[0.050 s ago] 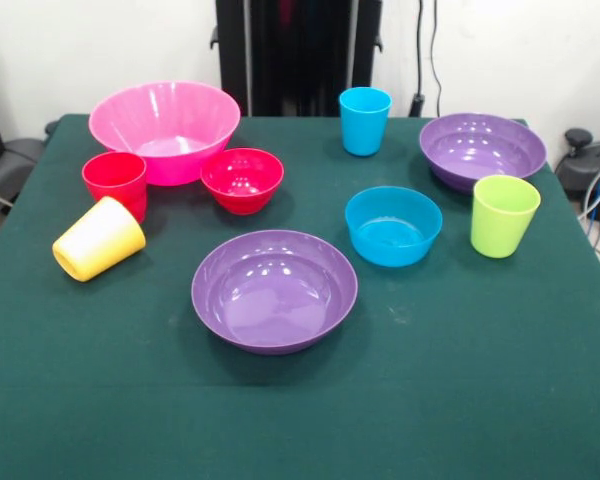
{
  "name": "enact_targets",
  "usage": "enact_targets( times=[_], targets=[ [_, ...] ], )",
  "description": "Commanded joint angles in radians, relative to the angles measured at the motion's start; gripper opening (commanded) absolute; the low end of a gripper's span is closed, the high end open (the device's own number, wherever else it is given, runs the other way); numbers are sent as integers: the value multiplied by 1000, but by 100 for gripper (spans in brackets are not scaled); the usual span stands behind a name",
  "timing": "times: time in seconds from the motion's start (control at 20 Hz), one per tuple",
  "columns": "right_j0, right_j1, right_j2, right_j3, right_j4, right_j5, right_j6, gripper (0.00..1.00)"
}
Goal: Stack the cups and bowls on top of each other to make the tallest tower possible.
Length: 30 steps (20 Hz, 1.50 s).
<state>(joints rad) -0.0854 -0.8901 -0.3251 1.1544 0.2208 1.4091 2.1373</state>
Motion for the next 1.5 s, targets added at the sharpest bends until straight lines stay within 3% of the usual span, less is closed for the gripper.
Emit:
enact_targets(
  times=[0.05,0.3,0.35,1.5],
  targets=[
    [-29,-48,74,-10,-40,228,-21,0],
    [-29,-81,76,-24,-43,274,-12,0],
    [-30,-84,81,-21,-47,271,-11,100],
    [-36,-87,96,1,-60,201,-18,100]
  ],
)
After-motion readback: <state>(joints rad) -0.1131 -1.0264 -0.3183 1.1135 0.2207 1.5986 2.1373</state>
